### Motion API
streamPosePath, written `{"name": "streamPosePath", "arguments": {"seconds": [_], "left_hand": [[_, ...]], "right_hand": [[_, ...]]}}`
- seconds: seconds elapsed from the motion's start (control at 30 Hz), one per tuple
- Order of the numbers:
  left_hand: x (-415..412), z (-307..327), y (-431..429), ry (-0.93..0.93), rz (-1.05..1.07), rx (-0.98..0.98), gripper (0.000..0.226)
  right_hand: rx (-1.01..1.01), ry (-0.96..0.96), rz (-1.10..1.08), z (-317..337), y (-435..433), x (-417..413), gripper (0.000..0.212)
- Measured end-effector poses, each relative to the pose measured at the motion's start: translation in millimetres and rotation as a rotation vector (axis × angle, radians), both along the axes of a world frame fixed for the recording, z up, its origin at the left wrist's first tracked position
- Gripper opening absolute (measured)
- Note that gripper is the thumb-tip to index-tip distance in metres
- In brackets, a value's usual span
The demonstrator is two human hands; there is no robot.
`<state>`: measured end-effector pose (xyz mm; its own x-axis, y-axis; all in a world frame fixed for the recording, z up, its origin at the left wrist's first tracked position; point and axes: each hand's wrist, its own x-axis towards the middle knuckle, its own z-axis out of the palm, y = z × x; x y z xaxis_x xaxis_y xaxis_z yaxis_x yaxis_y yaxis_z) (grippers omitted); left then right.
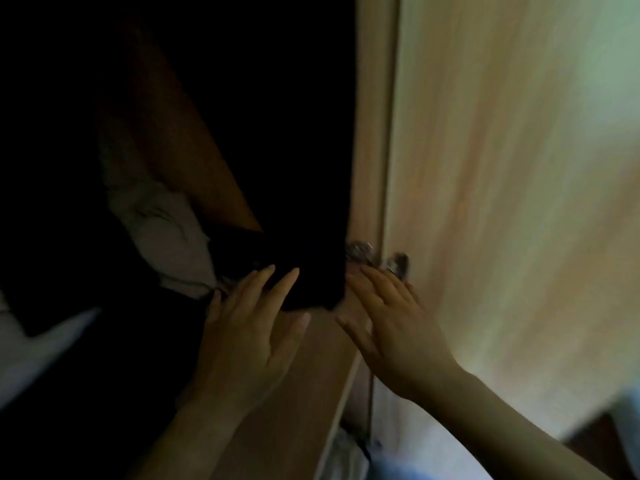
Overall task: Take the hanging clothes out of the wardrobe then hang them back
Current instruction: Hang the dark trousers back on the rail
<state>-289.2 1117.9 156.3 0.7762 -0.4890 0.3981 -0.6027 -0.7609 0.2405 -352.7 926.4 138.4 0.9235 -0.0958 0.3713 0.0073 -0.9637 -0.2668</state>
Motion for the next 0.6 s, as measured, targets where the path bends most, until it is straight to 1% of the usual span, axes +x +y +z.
{"name": "streamPosePath", "arguments": {"seconds": [0.17, 0.3, 0.4, 0.5, 0.6], "left_hand": [[-63.4, -73.3, -40.9, 0.169, -0.260, 0.075, 0.058], [-121.9, -112.5, -84.6, 0.368, -0.374, 0.092, 0.063], [-157.7, -133.8, -122.0, 0.473, -0.498, 0.152, 0.067], [-184.8, -151.3, -170.1, 0.473, -0.680, 0.279, 0.069], [-217.0, -157.7, -226.2, 0.465, -0.832, 0.315, 0.068]], "right_hand": [[0.027, 0.190, -0.251, -69.5, -21.4, -108.7, 0.062], [0.151, 0.299, -0.470, -109.5, -38.4, -195.4, 0.062], [0.222, 0.278, -0.646, -119.2, -56.6, -252.0, 0.067], [0.297, 0.251, -0.792, -124.4, -83.2, -307.2, 0.070], [0.328, 0.208, -0.939, -129.6, -111.4, -362.6, 0.071]]}}
